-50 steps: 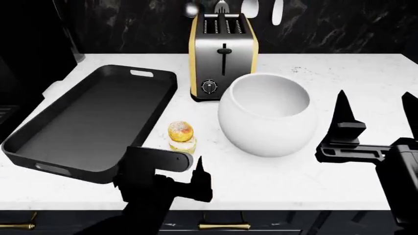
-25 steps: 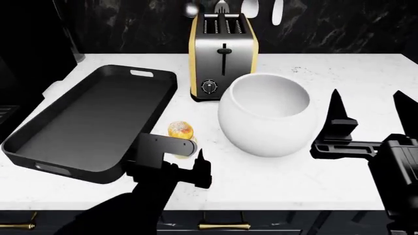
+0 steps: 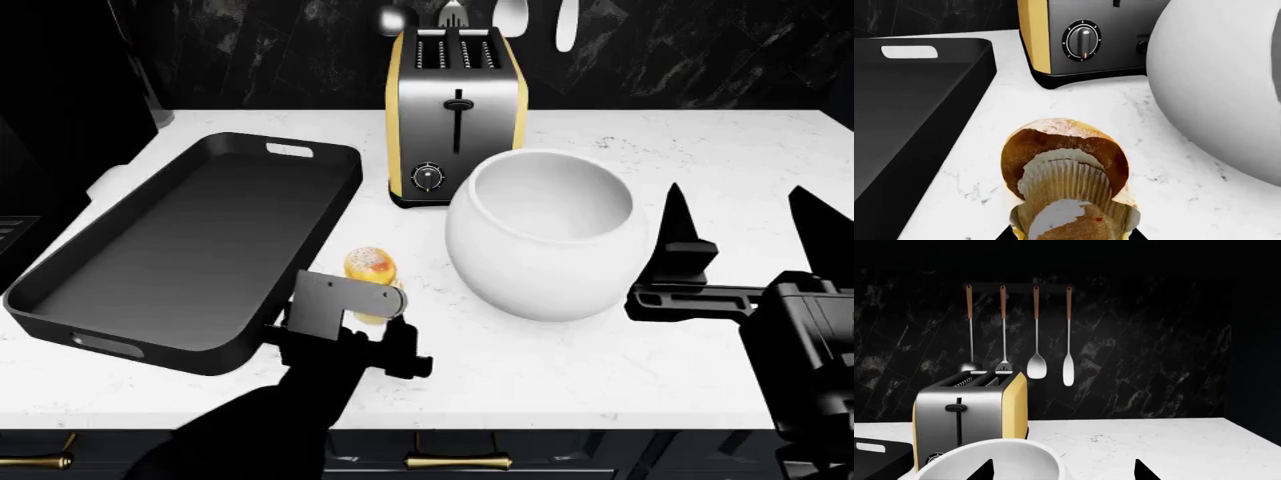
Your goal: Pick up the bowl with donut and place it on the tray. Pick up the cupcake and place it on the tray.
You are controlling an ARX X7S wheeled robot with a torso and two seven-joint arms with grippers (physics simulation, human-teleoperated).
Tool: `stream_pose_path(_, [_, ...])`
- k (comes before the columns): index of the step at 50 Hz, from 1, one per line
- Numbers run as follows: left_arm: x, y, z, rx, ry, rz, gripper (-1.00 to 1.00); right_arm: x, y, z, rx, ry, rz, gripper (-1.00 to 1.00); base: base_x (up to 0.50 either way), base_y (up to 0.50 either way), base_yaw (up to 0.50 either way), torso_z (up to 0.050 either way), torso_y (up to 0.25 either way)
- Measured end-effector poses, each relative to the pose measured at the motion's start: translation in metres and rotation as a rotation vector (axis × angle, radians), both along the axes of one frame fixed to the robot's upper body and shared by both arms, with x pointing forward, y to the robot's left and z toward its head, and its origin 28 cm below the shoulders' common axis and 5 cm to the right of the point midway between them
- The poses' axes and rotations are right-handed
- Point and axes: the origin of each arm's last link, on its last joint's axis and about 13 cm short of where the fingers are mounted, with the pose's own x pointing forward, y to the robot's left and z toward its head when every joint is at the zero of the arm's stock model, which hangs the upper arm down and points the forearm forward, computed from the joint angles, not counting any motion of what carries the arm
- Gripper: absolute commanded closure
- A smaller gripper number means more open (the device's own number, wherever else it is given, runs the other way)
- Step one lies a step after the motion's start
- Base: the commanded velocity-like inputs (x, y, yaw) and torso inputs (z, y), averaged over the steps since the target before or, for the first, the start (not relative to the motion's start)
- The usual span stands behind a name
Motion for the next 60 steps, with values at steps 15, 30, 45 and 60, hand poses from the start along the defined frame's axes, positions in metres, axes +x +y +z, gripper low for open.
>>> stream_pose_path(15, [-0.003, -0.002, 0.000, 0.030, -0.040, -0.022, 1.00, 0.001, 0.000, -0.001, 0.004, 0.001, 0.004, -1.00, 0.00, 0.00, 0.00, 0.000, 0.000])
stream_pose_path(30, [-0.024, -0.005, 0.041, 0.031, -0.179, -0.048, 1.00, 0.003, -0.002, 0.005, 0.018, -0.026, -0.003, -1.00, 0.00, 0.00, 0.00, 0.000, 0.000])
stream_pose_path(45, [-0.039, 0.002, 0.066, -0.019, -0.231, -0.039, 1.00, 0.008, -0.002, 0.029, -0.071, 0.020, 0.072, -1.00, 0.00, 0.00, 0.00, 0.000, 0.000])
stream_pose_path(60, [-0.047, 0.009, 0.068, -0.043, -0.238, -0.033, 1.00, 0.032, -0.004, 0.070, -0.318, 0.211, 0.322, -1.00, 0.00, 0.00, 0.00, 0.000, 0.000])
